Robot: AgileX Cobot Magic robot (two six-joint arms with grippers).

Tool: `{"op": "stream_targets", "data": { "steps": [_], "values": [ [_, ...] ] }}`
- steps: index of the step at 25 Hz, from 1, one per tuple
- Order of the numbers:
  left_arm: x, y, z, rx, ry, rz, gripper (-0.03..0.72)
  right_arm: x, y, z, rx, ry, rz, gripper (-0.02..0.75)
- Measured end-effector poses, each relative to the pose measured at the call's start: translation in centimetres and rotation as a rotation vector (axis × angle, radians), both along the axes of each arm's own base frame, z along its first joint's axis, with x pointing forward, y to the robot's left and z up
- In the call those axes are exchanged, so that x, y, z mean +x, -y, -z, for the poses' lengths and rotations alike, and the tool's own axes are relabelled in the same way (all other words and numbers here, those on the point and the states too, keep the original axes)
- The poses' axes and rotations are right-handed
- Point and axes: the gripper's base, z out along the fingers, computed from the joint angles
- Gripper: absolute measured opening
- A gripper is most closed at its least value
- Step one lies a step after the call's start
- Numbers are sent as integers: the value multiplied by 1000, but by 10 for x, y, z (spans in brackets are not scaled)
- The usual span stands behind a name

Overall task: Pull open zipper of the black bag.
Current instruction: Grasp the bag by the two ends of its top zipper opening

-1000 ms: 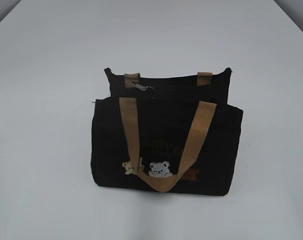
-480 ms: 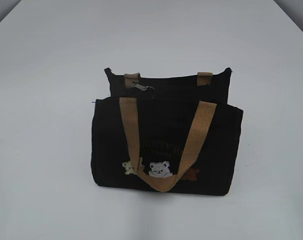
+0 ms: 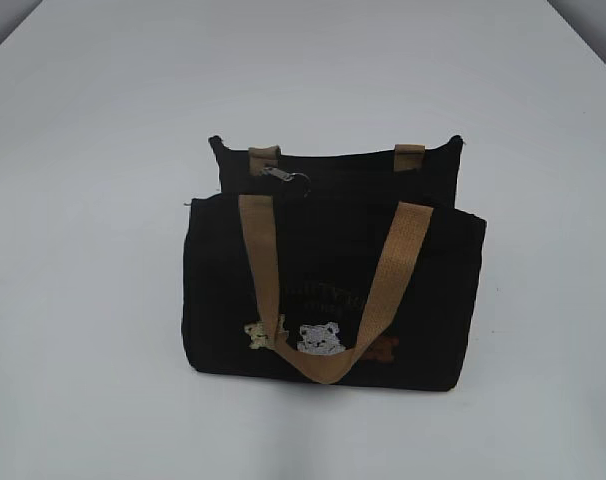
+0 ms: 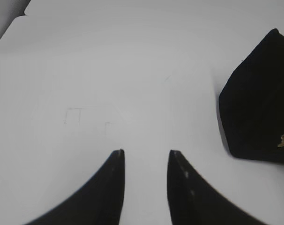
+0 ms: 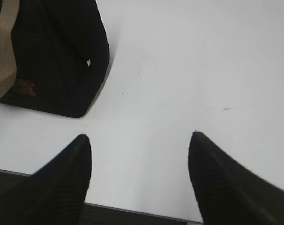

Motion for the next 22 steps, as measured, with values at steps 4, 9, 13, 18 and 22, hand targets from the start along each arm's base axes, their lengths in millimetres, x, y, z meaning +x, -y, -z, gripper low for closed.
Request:
{"op": "stream_targets", "data": {
  "steps": [4, 9, 13, 18, 22],
  "values": [
    [0, 0, 0, 0, 0, 0, 237, 0, 0, 0, 0, 0, 0, 504],
    [4, 9, -6, -99, 17, 60, 237, 0, 0, 0, 0, 0, 0, 504],
    [28, 20, -21, -296, 16, 127, 240, 0, 0, 0, 0, 0, 0, 504],
    [84, 30, -28, -554, -117, 130, 241, 2, 0, 0, 0, -16, 0, 504],
    [129, 41, -26, -644, -250, 213, 246, 19, -1, 0, -4, -125, 1, 504]
  ]
}}
